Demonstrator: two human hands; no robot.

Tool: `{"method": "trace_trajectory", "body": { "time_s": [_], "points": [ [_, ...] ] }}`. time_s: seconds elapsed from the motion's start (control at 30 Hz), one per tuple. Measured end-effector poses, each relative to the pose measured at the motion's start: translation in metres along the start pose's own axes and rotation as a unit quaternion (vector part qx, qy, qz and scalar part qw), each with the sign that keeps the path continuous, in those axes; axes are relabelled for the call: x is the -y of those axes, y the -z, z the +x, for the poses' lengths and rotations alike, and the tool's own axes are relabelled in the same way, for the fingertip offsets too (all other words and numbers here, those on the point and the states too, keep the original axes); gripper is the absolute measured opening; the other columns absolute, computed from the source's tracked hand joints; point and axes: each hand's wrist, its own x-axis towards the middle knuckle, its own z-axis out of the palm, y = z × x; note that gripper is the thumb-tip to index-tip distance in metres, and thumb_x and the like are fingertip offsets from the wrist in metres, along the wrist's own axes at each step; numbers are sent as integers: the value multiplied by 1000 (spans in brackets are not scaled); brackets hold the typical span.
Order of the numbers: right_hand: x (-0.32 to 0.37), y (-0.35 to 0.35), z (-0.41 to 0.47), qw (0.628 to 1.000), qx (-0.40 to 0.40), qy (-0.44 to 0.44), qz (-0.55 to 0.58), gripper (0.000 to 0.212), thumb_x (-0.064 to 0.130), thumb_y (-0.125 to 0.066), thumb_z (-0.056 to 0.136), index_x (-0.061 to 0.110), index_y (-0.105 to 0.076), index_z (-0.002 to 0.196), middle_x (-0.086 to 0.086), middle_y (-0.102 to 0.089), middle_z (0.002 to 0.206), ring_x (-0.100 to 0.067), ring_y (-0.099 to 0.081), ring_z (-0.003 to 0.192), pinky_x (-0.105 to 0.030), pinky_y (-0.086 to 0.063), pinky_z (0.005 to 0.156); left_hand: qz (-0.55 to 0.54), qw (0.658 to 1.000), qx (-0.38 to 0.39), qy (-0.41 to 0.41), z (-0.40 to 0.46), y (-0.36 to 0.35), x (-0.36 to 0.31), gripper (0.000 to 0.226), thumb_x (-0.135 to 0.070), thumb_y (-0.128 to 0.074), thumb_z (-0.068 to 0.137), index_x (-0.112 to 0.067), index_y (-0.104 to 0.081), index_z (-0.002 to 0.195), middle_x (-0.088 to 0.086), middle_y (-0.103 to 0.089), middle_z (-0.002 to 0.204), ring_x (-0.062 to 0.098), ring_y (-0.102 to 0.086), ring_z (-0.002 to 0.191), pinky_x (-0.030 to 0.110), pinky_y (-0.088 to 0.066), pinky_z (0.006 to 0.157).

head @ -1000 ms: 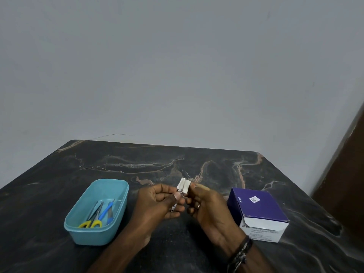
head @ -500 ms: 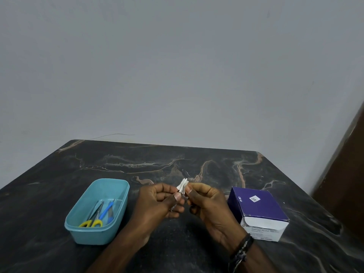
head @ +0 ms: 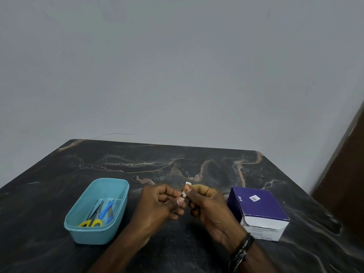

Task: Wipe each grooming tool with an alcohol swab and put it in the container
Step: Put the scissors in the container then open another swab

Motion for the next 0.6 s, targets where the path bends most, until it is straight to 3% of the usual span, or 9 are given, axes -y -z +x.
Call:
{"method": "trace_trajectory", "body": {
  "time_s": [0.13,0.33,0.6],
  "points": [
    [1,2,1,999,-31,8,14,27,33,-74,73,7,-71,80,-4,-52,63,-9,-44,54,-23,-36,52,11,1000,6,-4,0,-2,2,6,-3,-71,82,-5,-68,87,12,-75,75,27,-73,68,35,-59,63],
    [2,-1,-2,1000,12,3,-16,23,33,-74,75,11,-71,69,-4,-54,60,-8,-40,51,-22,-33,51,6,999,-32,-11,1,-4,2,3,0,-70,82,-1,-67,83,12,-74,69,24,-72,62,32,-58,58],
    [2,-1,-1,998,-57,34,8,27,35,-77,69,9,-67,71,-1,-49,54,-9,-40,50,-23,-36,50,19,1000,-10,-13,-2,-6,1,4,-7,-72,83,-3,-69,83,11,-74,71,28,-72,63,30,-57,55]
  ]
}}
